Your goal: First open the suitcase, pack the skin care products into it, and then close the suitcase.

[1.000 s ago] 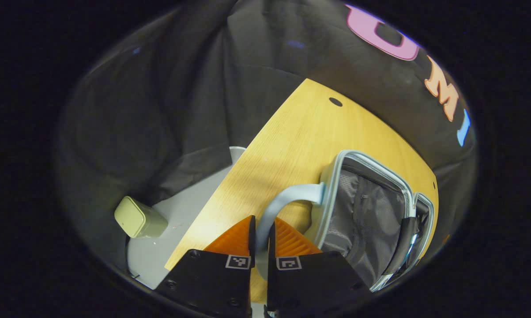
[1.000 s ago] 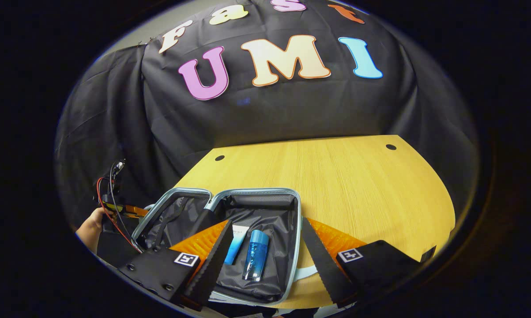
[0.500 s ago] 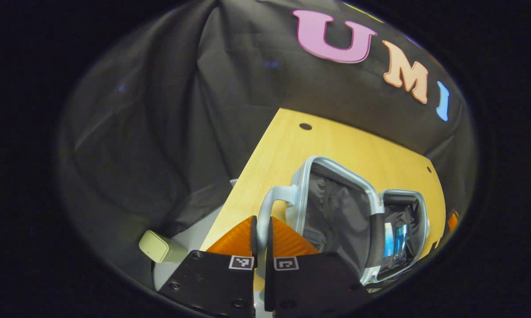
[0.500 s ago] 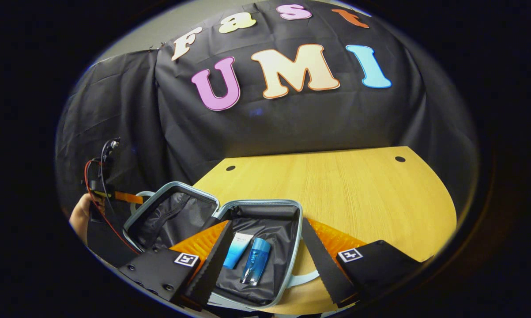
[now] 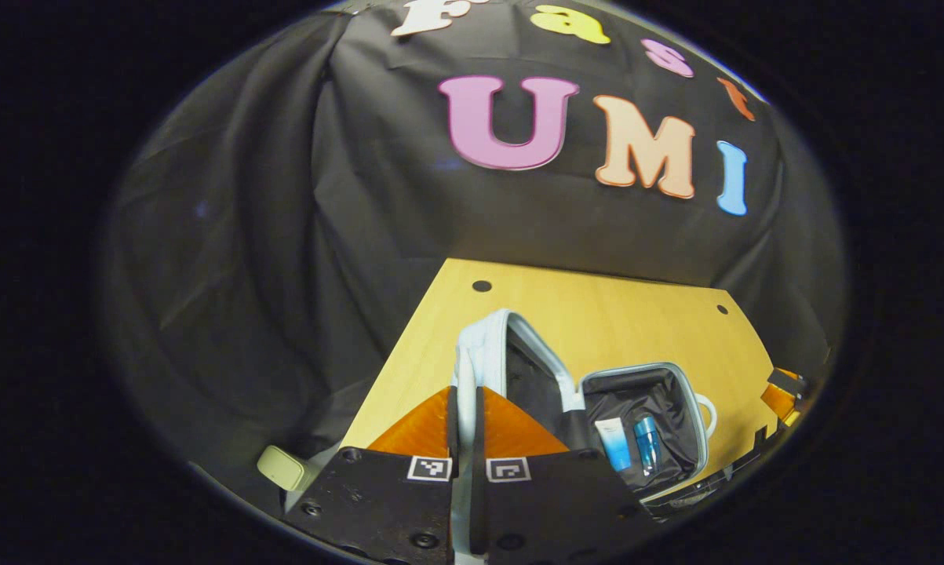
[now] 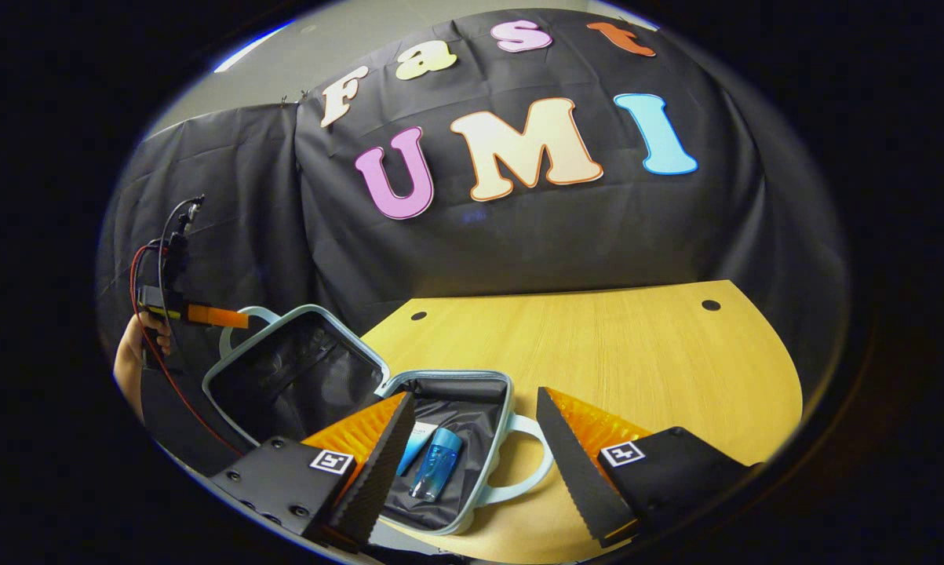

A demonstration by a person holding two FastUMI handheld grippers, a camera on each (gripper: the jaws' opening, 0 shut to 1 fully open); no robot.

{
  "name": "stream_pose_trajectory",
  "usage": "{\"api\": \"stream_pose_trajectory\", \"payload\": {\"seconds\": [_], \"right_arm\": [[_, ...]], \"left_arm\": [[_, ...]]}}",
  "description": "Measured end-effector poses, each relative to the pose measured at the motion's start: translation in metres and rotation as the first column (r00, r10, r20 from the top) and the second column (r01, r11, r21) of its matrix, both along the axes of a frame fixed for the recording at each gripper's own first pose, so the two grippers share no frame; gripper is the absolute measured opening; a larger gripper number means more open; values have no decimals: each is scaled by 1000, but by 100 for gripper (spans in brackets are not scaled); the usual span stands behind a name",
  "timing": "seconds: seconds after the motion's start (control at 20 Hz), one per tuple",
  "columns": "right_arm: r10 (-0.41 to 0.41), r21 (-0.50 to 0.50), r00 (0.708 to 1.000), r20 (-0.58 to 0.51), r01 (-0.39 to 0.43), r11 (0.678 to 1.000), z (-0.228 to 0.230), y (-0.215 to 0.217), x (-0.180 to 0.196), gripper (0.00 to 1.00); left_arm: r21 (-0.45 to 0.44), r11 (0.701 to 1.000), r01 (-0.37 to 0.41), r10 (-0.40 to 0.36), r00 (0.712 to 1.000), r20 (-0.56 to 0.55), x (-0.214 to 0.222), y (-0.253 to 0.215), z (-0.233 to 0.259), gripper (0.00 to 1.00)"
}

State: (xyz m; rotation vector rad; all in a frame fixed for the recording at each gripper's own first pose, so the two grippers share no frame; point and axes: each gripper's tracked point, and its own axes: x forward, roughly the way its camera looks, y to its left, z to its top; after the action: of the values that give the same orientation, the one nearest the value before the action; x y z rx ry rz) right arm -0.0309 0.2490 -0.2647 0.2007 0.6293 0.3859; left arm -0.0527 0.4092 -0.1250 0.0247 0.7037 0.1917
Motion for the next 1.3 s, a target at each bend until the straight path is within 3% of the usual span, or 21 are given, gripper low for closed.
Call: {"api": "stream_pose_trajectory", "payload": {"seconds": [0.2,0.65,1.0,1.3], "right_arm": [[-17,22,1000,5,16,1000,3,-27,2,98],[-40,47,999,6,40,998,9,-64,1,98],[-85,23,996,29,84,996,18,-96,4,98],[-101,-16,994,39,101,995,18,-120,-2,98]], "left_arm": [[24,997,67,-68,998,10,7,-54,17,2],[-90,965,245,-241,969,56,39,-173,21,2],[-272,894,356,-344,934,93,46,-263,-2,2],[-337,840,426,-442,896,31,36,-333,-57,3]]}}
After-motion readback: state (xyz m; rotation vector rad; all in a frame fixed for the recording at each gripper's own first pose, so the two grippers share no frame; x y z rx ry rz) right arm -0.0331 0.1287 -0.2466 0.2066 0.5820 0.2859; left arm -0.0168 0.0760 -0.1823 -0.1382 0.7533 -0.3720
